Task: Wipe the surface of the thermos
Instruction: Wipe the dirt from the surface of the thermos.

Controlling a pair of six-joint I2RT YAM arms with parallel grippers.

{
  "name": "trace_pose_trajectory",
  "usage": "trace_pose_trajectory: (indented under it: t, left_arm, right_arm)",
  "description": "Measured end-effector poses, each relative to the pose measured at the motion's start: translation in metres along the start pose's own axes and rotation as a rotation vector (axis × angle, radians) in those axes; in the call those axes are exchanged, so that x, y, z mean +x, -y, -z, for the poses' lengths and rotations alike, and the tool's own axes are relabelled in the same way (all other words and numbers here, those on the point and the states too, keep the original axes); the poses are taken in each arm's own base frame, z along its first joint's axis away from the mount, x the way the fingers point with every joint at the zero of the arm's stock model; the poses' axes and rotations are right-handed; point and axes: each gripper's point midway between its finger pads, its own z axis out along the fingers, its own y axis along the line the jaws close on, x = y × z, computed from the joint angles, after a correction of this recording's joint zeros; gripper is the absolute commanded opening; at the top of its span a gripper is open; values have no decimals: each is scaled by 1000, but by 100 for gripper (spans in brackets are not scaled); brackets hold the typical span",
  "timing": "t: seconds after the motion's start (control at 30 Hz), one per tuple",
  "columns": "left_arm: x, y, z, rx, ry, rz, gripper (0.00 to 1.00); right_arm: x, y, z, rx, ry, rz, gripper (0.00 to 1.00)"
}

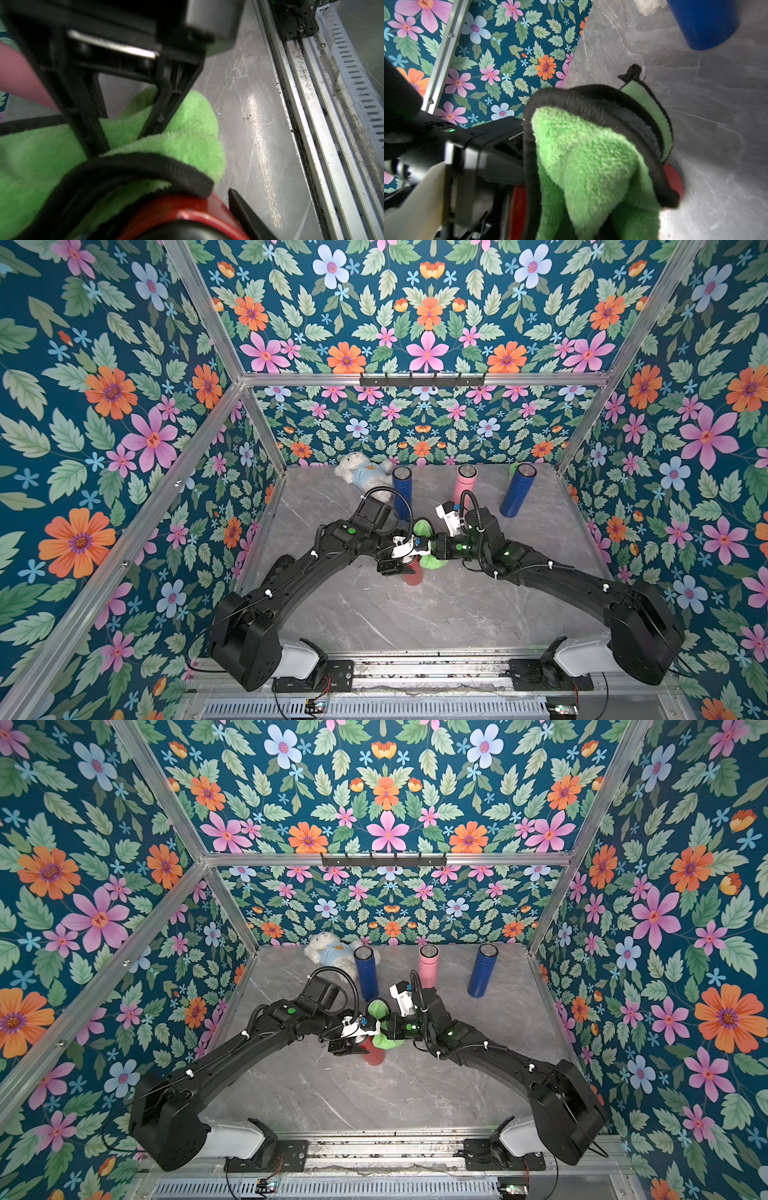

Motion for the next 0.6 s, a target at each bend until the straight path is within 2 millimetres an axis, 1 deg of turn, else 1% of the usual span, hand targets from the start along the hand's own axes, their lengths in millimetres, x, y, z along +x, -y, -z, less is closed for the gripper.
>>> trace_pose_trajectory:
  t: [0.1, 0.17, 0.23, 0.3, 0.37, 0.43, 0.5, 0.57, 0.6]
  left_arm:
    - [4, -1, -2, 3, -17, 7, 0]
    - [2, -1, -4, 11, -6, -11, 0]
    - [-4, 2, -6, 35, 30, -21, 0]
    - [-7, 3, -8, 48, 46, -26, 0]
    - [-8, 4, -8, 55, 53, -25, 0]
    - [-9, 5, -7, 60, 54, -27, 0]
    - [-9, 7, -6, 62, 52, -34, 0]
    - [-8, 10, -3, 62, 50, -42, 0]
    - [-8, 11, -2, 62, 49, -43, 0]
  right_arm:
    - [5, 16, -12, -18, 24, -18, 0]
    - [15, 37, -22, 7, 24, -48, 0]
    - [33, 68, -31, 72, -2, -103, 0]
    - [47, 87, -37, 102, -25, -136, 0]
    - [58, 100, -42, 124, -47, -157, 0]
    - [63, 105, -44, 129, -57, -169, 0]
    - [62, 102, -43, 117, -57, -172, 0]
    - [58, 91, -37, 91, -59, -169, 0]
    - [51, 79, -32, 63, -51, -161, 0]
